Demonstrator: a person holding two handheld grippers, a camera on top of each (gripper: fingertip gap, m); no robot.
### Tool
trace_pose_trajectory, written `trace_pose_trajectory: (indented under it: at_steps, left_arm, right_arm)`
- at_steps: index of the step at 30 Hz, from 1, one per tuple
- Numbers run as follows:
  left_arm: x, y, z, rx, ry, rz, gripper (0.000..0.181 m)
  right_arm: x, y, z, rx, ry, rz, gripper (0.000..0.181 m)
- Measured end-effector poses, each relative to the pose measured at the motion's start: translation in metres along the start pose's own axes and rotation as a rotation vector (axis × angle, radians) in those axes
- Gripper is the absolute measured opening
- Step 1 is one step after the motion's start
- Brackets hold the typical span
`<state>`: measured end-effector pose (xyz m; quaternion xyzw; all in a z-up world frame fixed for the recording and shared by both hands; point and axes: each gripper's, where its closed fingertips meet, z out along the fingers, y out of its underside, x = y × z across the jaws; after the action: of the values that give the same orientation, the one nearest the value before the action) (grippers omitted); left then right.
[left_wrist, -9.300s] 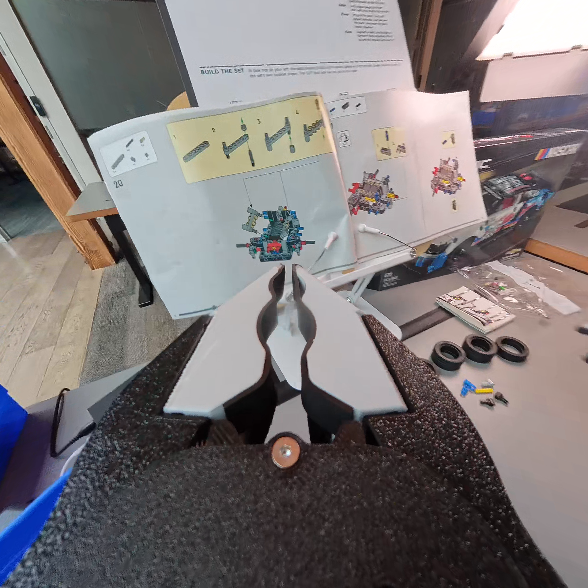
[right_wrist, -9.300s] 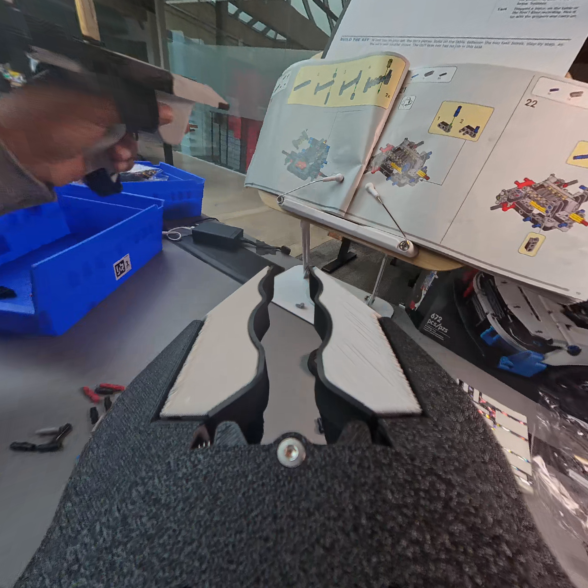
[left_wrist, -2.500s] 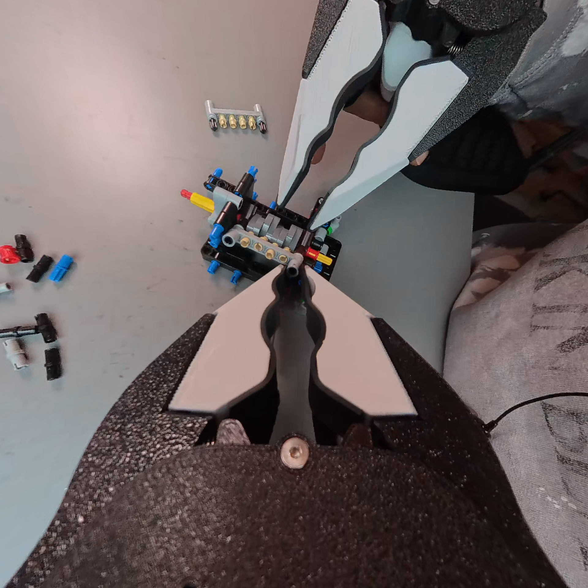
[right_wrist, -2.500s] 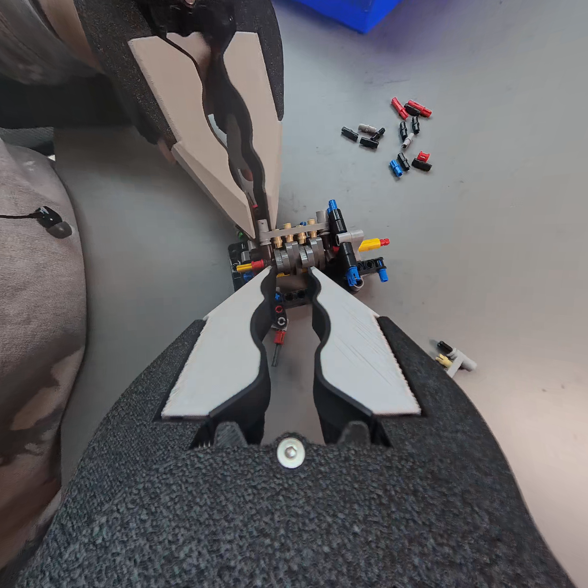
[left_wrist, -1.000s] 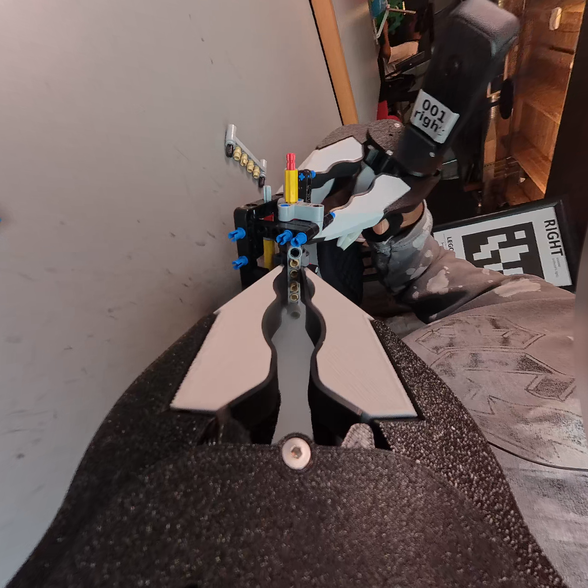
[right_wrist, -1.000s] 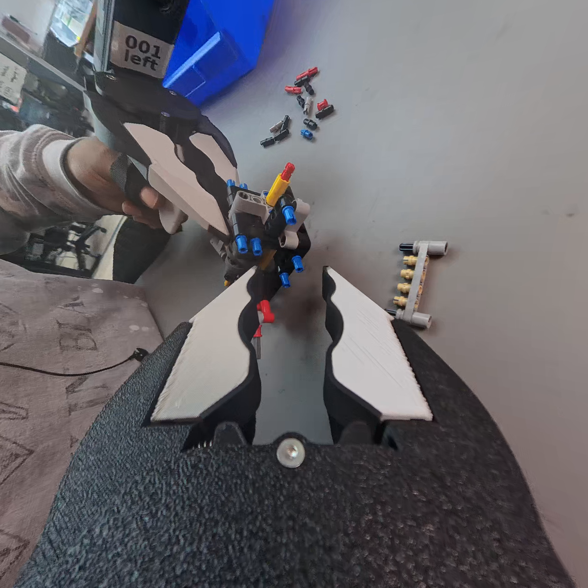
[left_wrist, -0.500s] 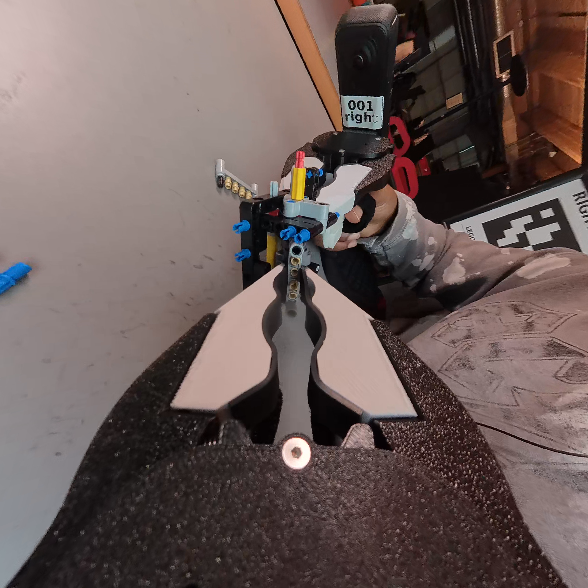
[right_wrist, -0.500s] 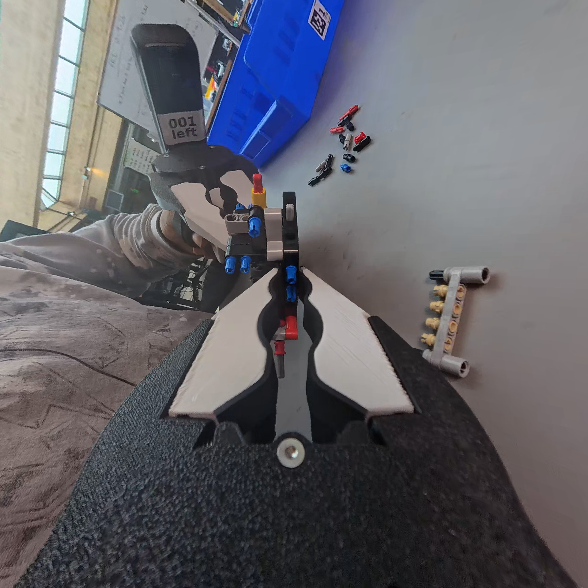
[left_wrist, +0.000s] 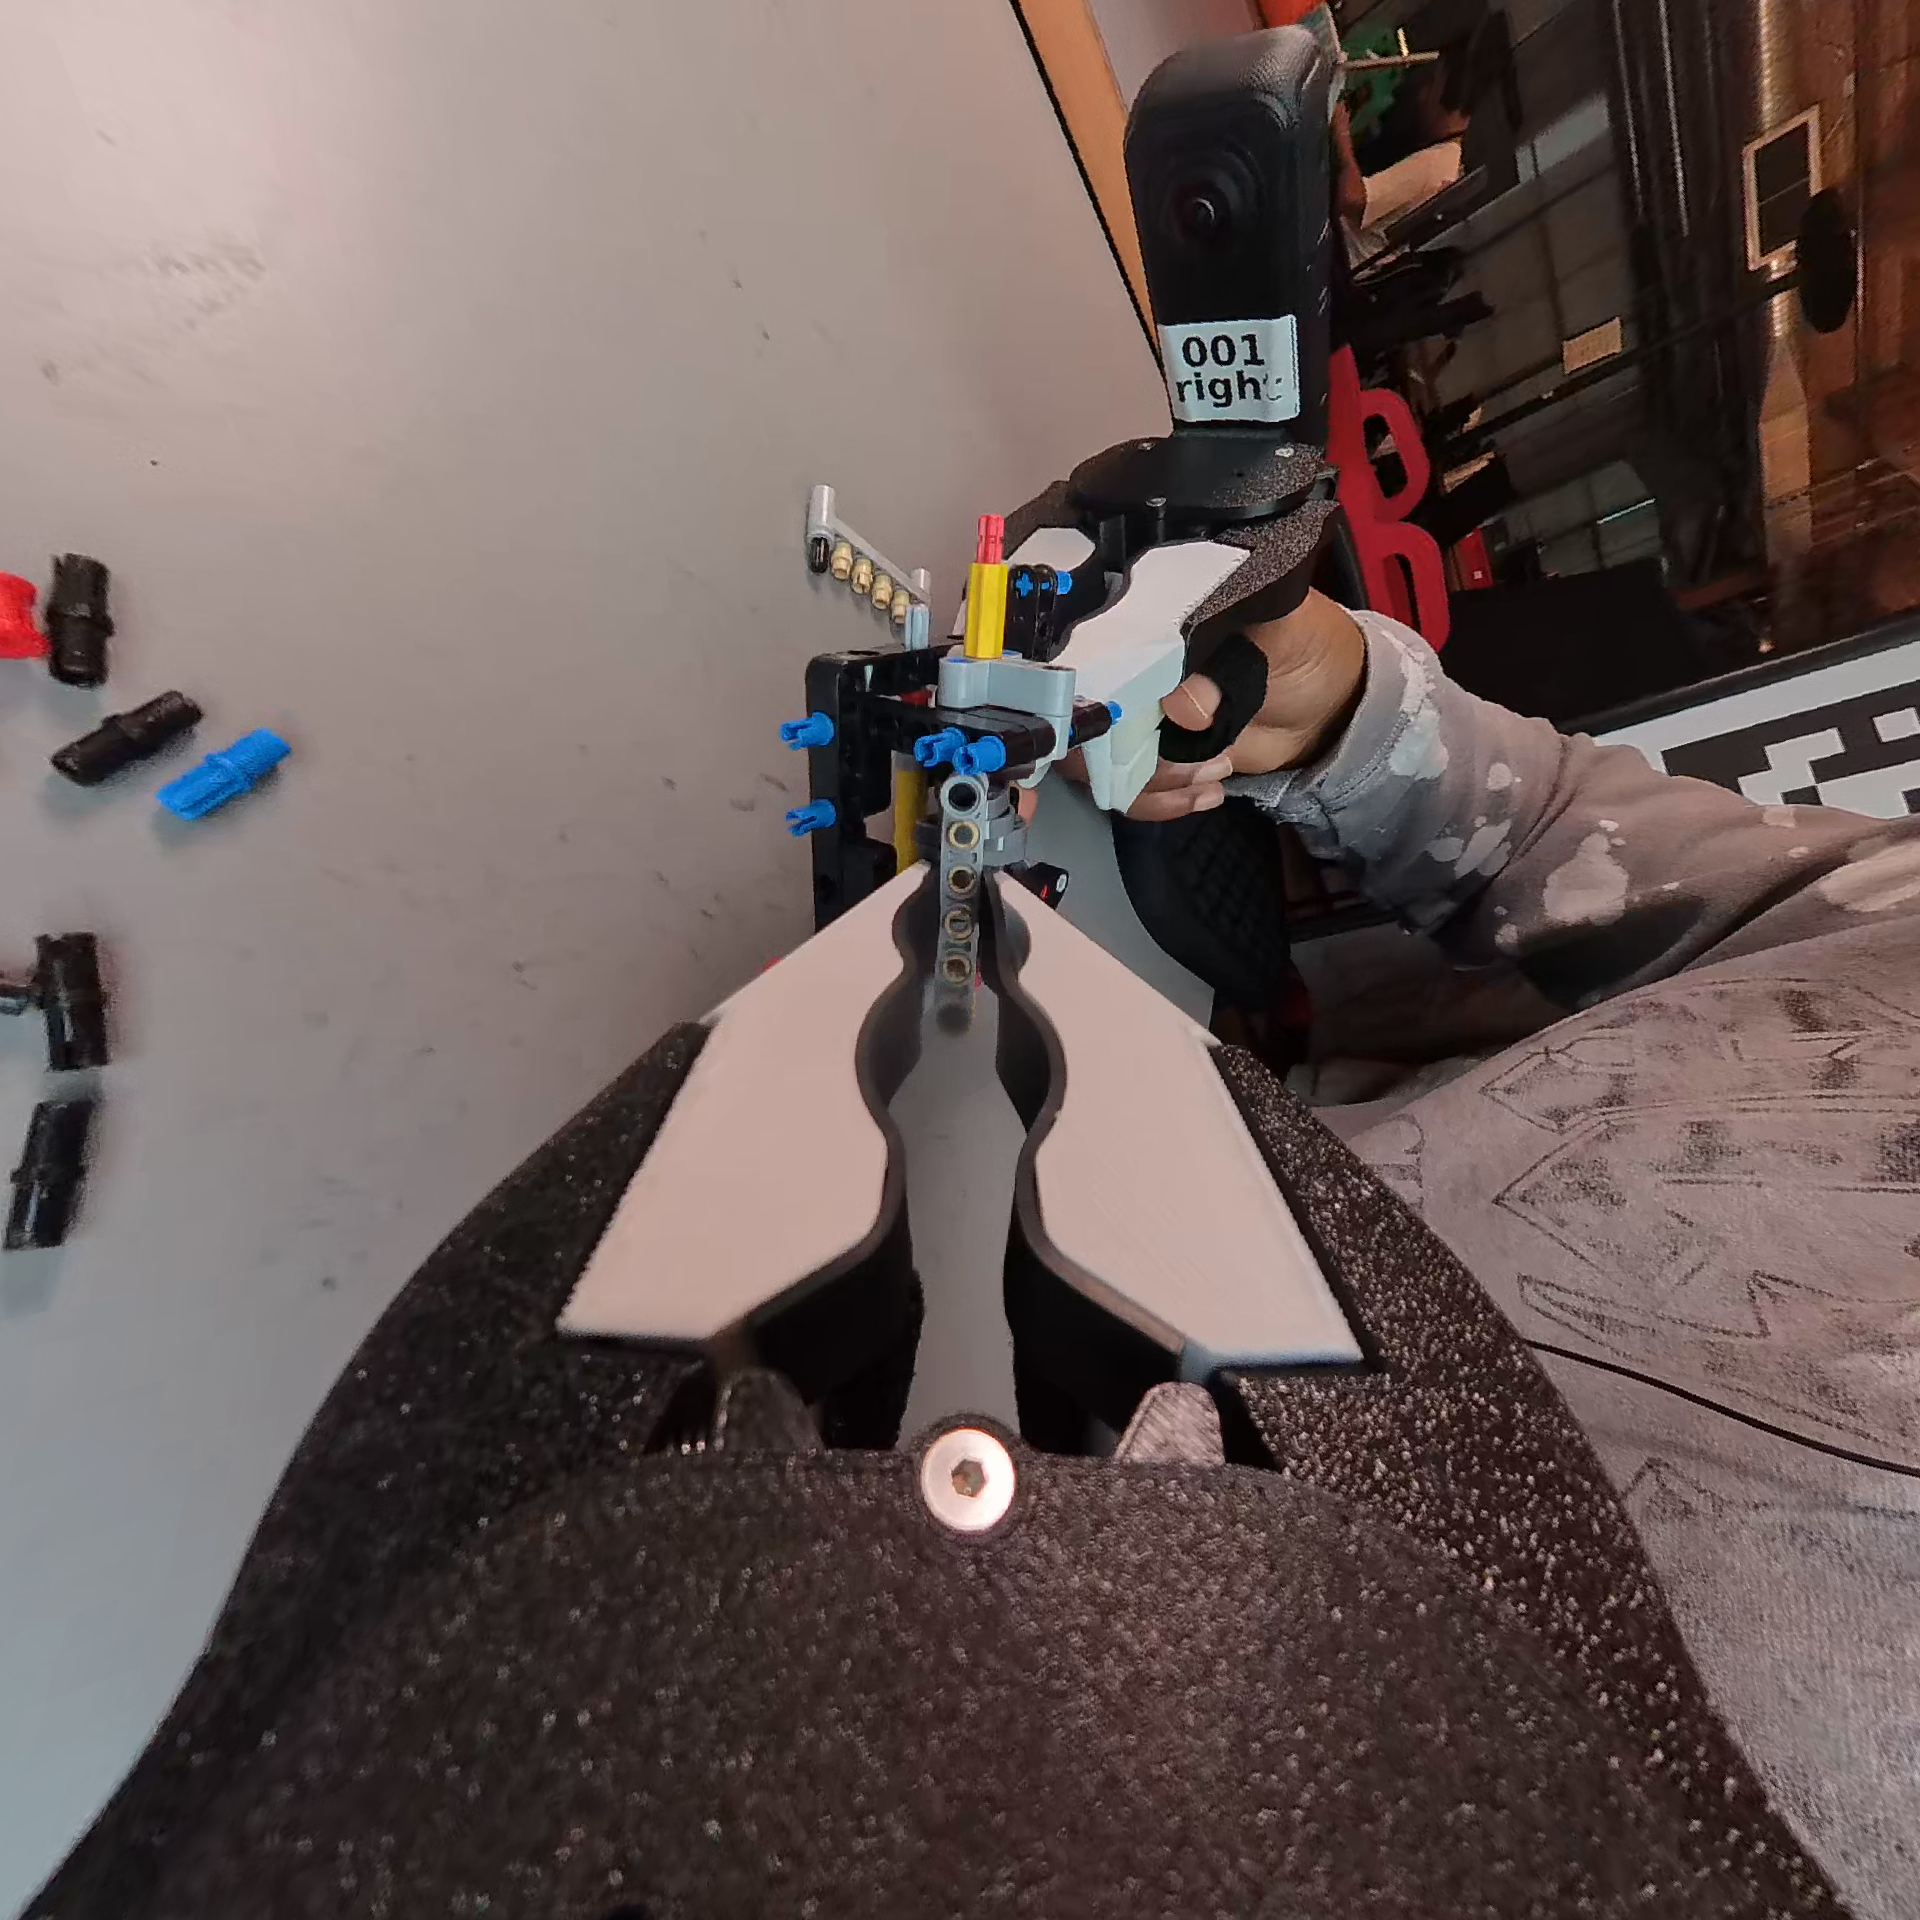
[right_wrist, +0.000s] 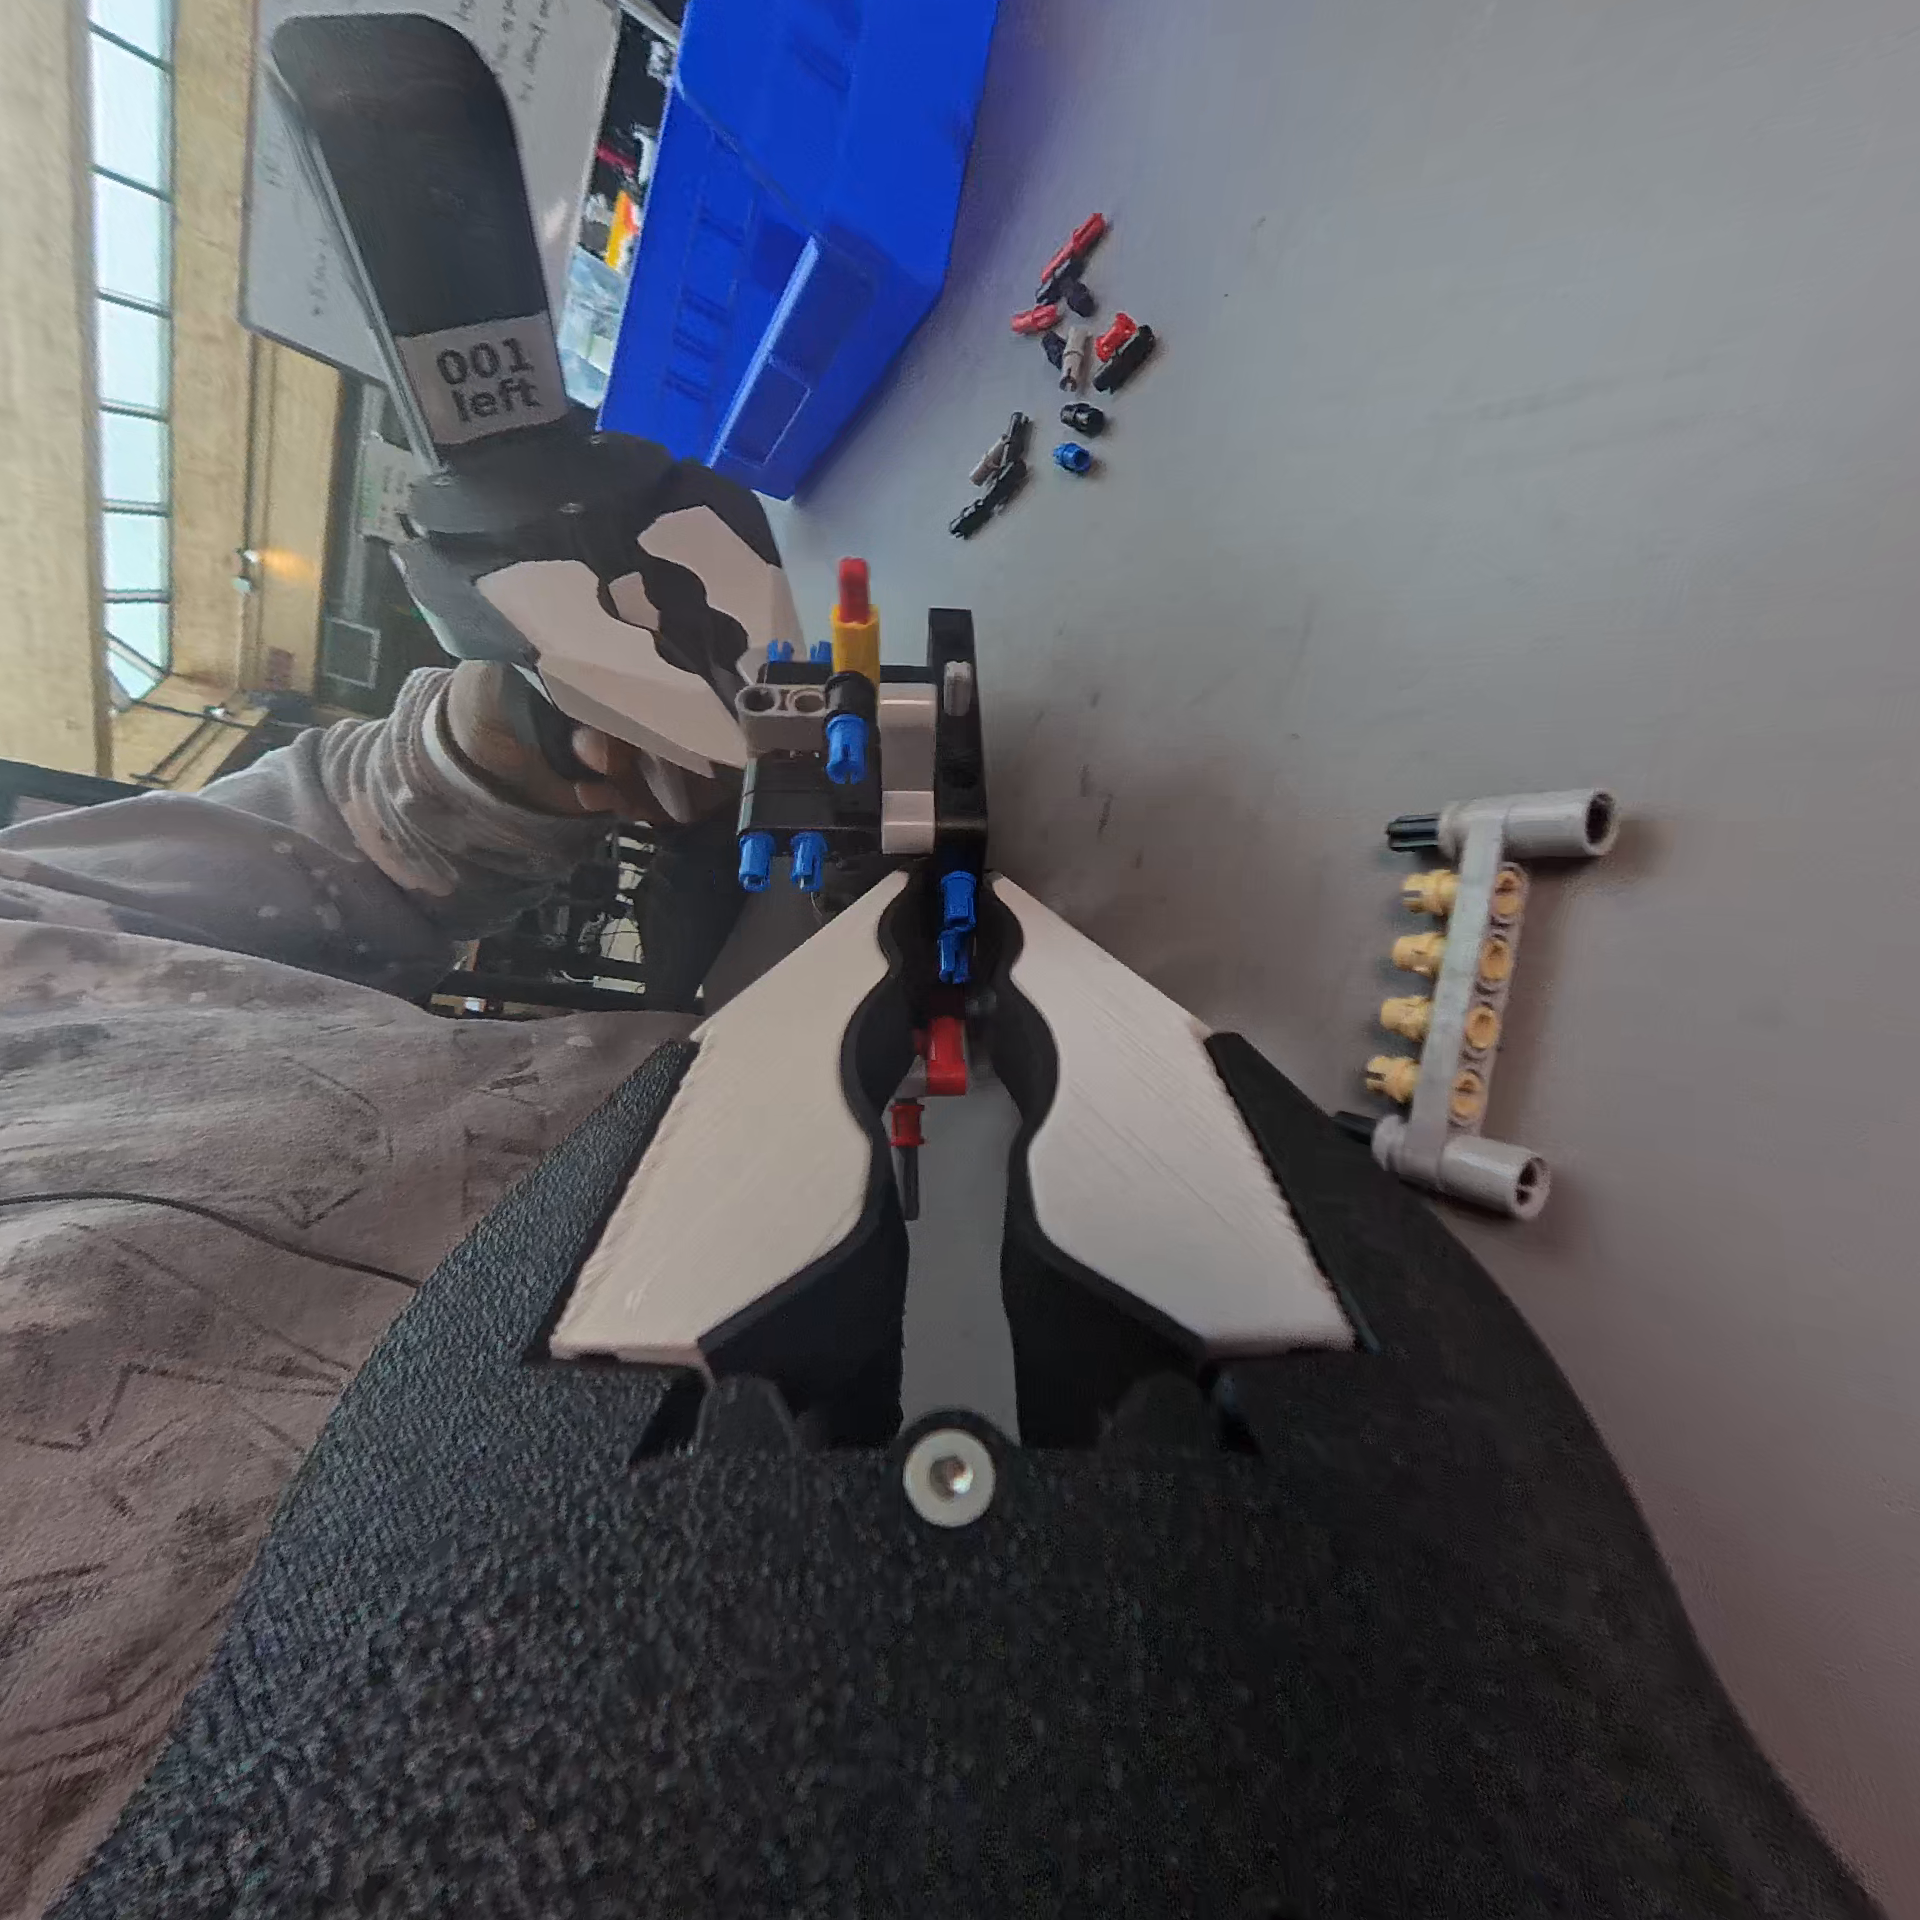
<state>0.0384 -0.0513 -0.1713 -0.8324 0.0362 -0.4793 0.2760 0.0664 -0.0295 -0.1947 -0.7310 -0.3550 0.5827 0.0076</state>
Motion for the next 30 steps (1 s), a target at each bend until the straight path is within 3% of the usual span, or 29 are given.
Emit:
trace_pose_trajectory:
  at_steps: [4,11,16,21,27,30]
  left_arm:
    - [-0.008,-0.008,-0.028,0.054,-0.036,-0.025,0.005]
    - [-0.013,0.004,-0.027,-0.005,-0.058,-0.023,0.006]
    - [-0.032,0.014,-0.025,-0.068,-0.175,0.051,0.007]
    - [-0.037,0.001,-0.015,-0.08,-0.186,0.094,0.007]
    - [-0.033,-0.001,0.02,-0.158,-0.144,0.148,0.007]
    - [-0.027,-0.007,0.023,-0.138,-0.132,0.196,0.027]
  right_arm:
    - [0.003,-0.005,-0.011,0.028,0.013,0.018,0.007]
    - [-0.003,0.0,-0.005,-0.016,-0.003,0.009,0.007]
    - [-0.006,0.004,-0.012,-0.044,0.012,-0.027,0.007]
    - [-0.017,0.024,-0.012,-0.101,-0.009,-0.039,0.007]
    - [-0.02,0.031,-0.012,-0.1,0.002,-0.041,0.007]
    - [-0.019,0.029,-0.015,-0.075,0.001,-0.019,0.007]
